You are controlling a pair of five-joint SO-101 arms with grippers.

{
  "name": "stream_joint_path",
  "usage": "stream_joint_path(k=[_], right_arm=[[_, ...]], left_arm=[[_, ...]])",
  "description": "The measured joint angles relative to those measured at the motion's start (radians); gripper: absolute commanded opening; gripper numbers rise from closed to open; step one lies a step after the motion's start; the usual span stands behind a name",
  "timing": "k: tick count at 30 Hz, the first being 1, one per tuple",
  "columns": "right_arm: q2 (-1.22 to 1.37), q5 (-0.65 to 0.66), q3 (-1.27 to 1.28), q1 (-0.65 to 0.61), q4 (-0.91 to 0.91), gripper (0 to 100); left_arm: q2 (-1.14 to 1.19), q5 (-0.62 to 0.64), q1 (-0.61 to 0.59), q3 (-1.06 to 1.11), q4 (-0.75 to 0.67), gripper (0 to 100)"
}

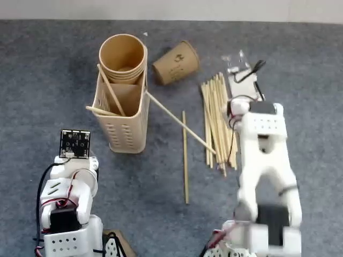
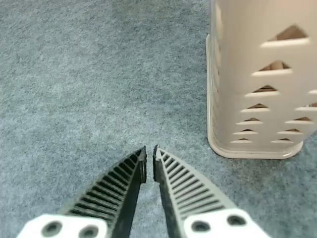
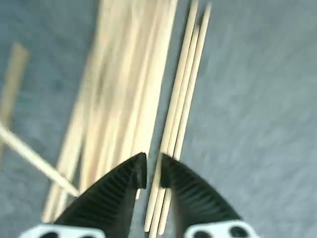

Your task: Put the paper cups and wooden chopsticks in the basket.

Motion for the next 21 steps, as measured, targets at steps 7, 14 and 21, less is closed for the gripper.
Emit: stream_joint_path(k=[7,14,21], right_arm=[[0.351,0.002,-0.236,0.044,0.044,15.9],[0.509,0.002,-0.353,0.064,0.049,15.9],[0.542,0.002,-0.376,0.068,0.049,1.5]], left_arm=[[0.002,0.0,0.0,0.006,-0.003,6],[0.002,0.0,0.0,0.012,-0.021,6],[0.002,0.0,0.0,0.012,-0.021,6]])
